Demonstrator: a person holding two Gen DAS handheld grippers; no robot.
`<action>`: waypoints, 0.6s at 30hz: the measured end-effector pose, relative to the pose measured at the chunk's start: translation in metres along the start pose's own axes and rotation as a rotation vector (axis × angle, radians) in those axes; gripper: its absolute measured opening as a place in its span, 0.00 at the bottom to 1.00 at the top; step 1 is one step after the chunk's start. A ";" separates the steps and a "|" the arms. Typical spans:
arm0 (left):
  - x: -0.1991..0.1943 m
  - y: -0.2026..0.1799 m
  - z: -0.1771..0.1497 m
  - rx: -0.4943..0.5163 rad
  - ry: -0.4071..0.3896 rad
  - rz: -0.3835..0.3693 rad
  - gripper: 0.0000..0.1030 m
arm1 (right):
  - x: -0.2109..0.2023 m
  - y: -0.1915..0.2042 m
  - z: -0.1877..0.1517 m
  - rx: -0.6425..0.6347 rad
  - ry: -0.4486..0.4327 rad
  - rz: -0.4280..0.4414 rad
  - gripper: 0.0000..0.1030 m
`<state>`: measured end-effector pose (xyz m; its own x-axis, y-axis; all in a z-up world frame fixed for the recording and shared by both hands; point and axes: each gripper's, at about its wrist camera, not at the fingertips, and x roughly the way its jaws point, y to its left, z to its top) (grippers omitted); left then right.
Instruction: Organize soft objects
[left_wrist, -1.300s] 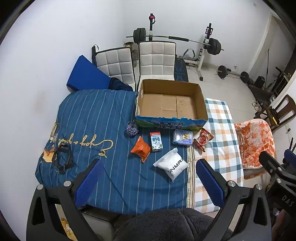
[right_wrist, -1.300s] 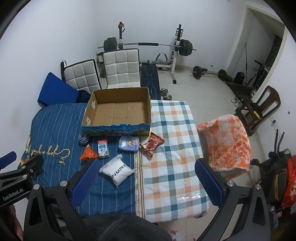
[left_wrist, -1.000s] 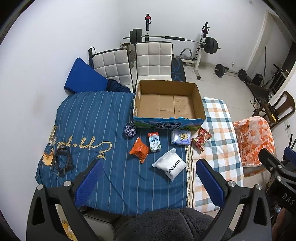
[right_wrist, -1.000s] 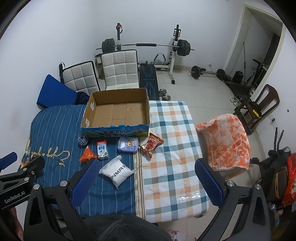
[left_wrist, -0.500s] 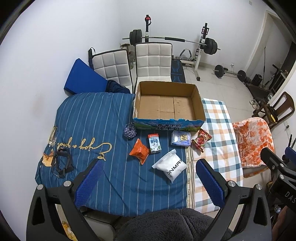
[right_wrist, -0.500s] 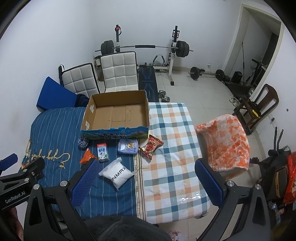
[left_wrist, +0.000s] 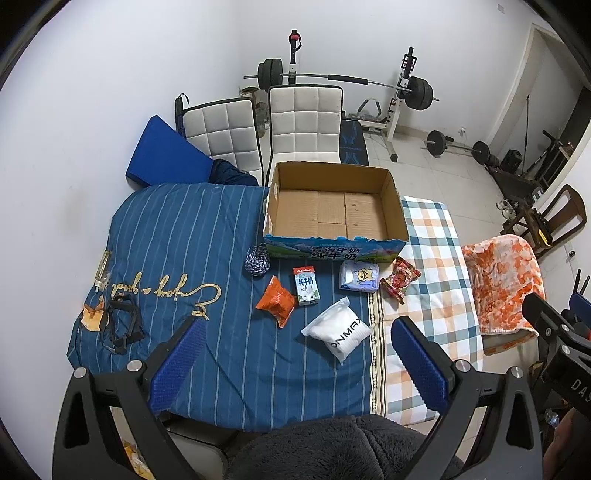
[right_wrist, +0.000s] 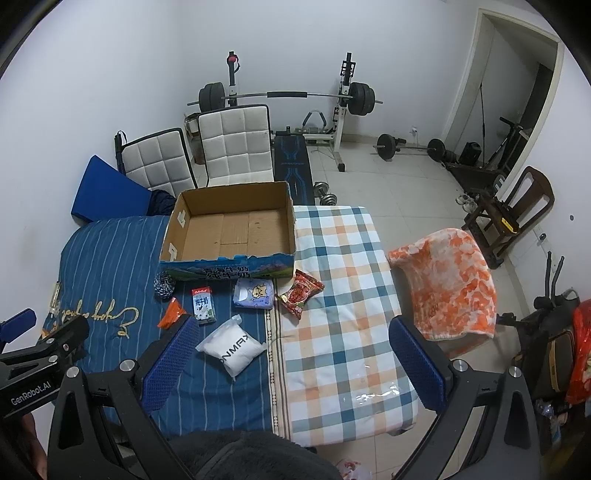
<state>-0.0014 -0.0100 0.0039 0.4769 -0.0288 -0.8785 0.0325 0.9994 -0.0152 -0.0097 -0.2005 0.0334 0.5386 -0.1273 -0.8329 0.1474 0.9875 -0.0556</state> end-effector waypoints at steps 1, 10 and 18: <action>0.000 0.000 0.000 -0.001 0.000 0.001 1.00 | -0.002 0.001 0.001 0.000 -0.002 0.000 1.00; 0.000 0.000 0.001 -0.003 -0.001 -0.002 1.00 | -0.001 0.001 0.000 -0.002 -0.003 0.001 1.00; -0.006 0.001 0.000 -0.015 -0.018 -0.002 1.00 | -0.003 0.007 0.000 -0.007 -0.008 0.016 1.00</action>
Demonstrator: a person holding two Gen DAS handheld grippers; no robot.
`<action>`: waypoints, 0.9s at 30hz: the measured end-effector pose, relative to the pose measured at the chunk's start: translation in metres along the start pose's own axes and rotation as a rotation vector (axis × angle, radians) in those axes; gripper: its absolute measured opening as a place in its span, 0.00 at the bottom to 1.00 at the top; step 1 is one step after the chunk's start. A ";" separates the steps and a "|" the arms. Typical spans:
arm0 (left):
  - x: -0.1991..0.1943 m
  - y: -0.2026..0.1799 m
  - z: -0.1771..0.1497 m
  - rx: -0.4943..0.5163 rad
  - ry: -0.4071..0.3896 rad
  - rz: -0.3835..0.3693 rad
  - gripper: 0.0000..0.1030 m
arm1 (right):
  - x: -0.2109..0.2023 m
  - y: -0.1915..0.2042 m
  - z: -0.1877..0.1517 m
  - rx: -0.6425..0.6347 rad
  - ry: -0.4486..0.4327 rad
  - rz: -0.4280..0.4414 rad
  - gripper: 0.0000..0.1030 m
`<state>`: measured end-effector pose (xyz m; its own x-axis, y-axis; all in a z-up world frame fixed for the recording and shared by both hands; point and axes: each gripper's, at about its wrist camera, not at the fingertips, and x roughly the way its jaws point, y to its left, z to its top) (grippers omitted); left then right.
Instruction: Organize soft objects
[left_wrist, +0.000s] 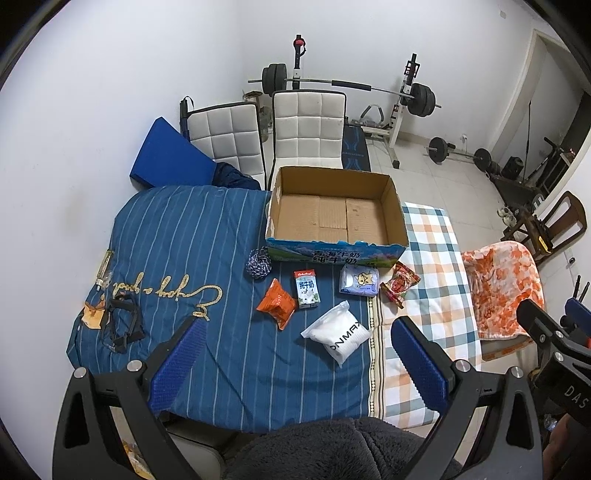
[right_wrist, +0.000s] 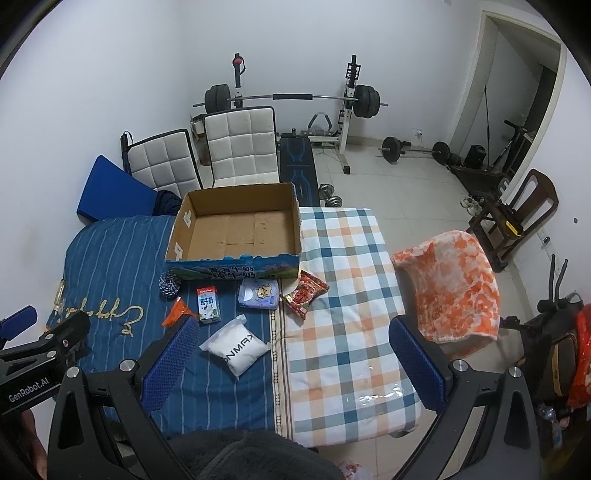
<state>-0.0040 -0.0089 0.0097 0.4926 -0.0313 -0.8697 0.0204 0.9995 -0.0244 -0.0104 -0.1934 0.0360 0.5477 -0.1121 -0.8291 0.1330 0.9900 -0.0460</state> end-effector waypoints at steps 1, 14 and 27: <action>0.000 0.000 0.000 -0.001 -0.002 0.001 1.00 | 0.001 -0.001 -0.001 -0.002 0.000 0.004 1.00; 0.000 0.001 -0.003 -0.009 -0.001 0.005 1.00 | 0.006 -0.002 -0.002 0.000 0.005 0.013 1.00; 0.055 -0.003 0.017 -0.053 0.044 0.029 1.00 | 0.094 -0.028 0.005 0.044 0.122 0.048 1.00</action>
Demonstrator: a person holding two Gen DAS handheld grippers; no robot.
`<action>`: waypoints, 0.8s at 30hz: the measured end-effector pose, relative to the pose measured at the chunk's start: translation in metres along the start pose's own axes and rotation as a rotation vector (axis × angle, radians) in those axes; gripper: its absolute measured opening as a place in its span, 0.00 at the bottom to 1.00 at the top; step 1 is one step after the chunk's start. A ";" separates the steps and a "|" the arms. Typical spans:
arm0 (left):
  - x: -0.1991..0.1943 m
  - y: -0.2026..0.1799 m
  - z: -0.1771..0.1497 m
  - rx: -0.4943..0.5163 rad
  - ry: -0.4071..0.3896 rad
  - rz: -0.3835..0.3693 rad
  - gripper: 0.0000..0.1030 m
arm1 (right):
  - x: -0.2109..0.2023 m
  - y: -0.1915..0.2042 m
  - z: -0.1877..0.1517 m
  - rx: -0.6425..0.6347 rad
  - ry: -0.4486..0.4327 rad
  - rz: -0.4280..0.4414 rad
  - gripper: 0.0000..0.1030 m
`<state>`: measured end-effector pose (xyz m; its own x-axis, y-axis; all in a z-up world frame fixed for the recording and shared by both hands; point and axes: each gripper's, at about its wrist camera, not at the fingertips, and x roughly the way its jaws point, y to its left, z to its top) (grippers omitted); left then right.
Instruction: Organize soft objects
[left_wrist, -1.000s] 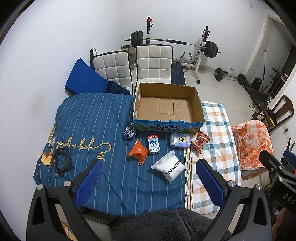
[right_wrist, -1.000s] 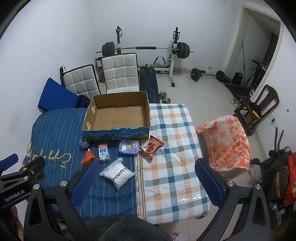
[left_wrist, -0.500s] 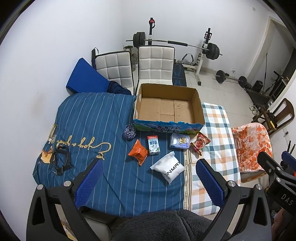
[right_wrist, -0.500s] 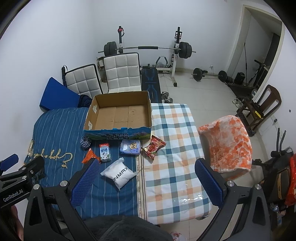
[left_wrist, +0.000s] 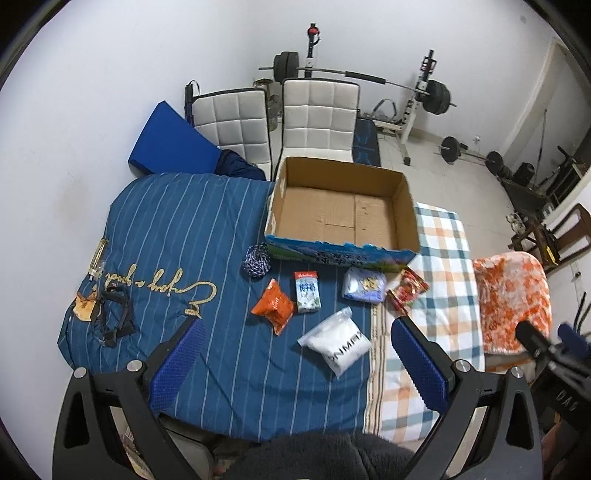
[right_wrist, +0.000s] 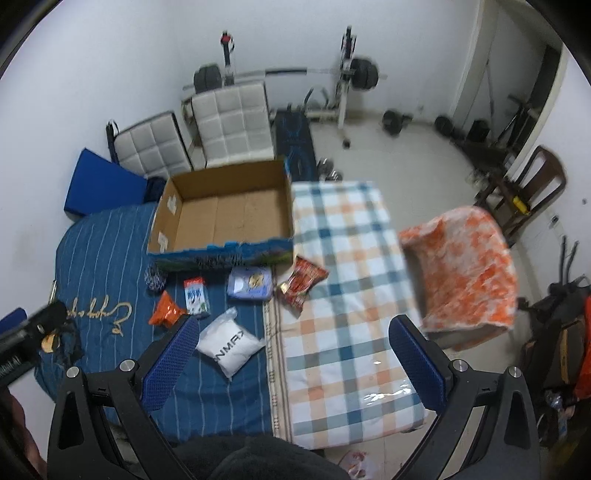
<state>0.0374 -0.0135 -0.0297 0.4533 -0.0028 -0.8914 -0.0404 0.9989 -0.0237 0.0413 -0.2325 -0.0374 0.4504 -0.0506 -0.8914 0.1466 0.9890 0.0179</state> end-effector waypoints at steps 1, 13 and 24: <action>0.009 0.001 0.003 -0.004 0.011 0.005 1.00 | 0.012 0.000 0.002 -0.007 0.020 0.008 1.00; 0.176 0.044 -0.034 -0.063 0.286 0.230 1.00 | 0.263 0.093 -0.051 -0.393 0.372 0.057 1.00; 0.257 0.086 -0.066 -0.179 0.435 0.288 1.00 | 0.366 0.159 -0.107 -0.543 0.558 0.106 1.00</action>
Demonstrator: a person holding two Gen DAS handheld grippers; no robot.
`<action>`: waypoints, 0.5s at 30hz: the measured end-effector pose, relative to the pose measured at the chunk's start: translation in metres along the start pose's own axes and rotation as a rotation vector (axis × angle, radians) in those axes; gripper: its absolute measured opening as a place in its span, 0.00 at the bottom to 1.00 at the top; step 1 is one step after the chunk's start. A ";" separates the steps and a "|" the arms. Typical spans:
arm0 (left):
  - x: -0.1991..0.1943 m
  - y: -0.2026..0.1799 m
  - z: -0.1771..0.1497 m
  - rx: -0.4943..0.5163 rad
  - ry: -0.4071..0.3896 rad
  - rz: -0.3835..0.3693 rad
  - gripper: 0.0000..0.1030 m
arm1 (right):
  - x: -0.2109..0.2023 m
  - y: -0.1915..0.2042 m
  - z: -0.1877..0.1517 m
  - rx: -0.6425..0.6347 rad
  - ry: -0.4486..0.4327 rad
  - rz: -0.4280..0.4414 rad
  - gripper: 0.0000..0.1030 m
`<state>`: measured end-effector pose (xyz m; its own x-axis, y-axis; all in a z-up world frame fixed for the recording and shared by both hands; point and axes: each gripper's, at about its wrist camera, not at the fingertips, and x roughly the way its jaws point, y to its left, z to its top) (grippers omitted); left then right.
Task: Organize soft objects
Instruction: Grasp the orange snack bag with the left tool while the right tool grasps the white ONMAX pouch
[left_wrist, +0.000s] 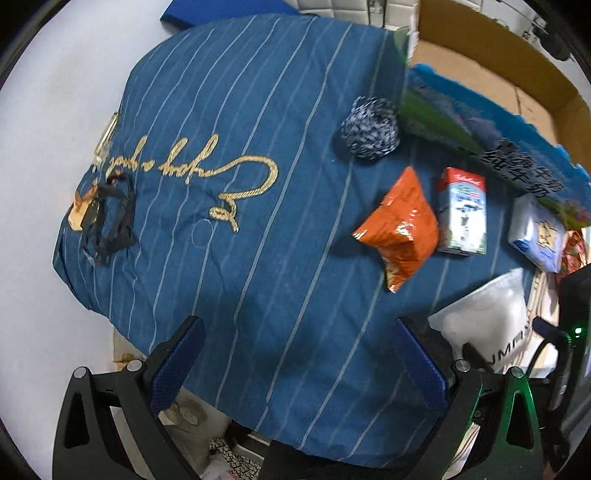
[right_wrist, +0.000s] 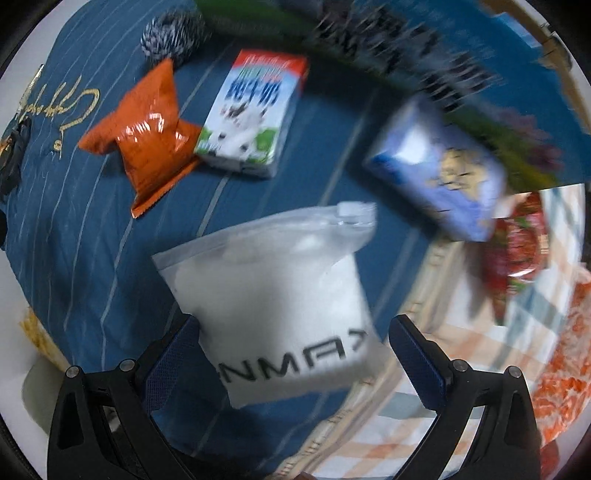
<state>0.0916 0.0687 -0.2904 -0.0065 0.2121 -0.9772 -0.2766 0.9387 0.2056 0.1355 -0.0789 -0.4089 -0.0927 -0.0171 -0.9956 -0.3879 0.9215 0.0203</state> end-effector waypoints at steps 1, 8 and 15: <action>0.004 0.000 0.001 -0.005 0.008 -0.007 1.00 | 0.006 0.000 0.001 0.014 0.014 0.010 1.00; 0.019 -0.005 0.016 -0.065 0.061 -0.086 1.00 | 0.013 -0.018 -0.007 0.128 0.019 0.064 0.87; 0.048 -0.017 0.041 -0.190 0.162 -0.275 1.00 | 0.011 -0.082 -0.043 0.342 0.006 0.020 0.80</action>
<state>0.1353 0.0739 -0.3387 -0.0547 -0.1013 -0.9934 -0.4629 0.8840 -0.0647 0.1273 -0.1715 -0.4179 -0.1030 0.0007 -0.9947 -0.0559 0.9984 0.0065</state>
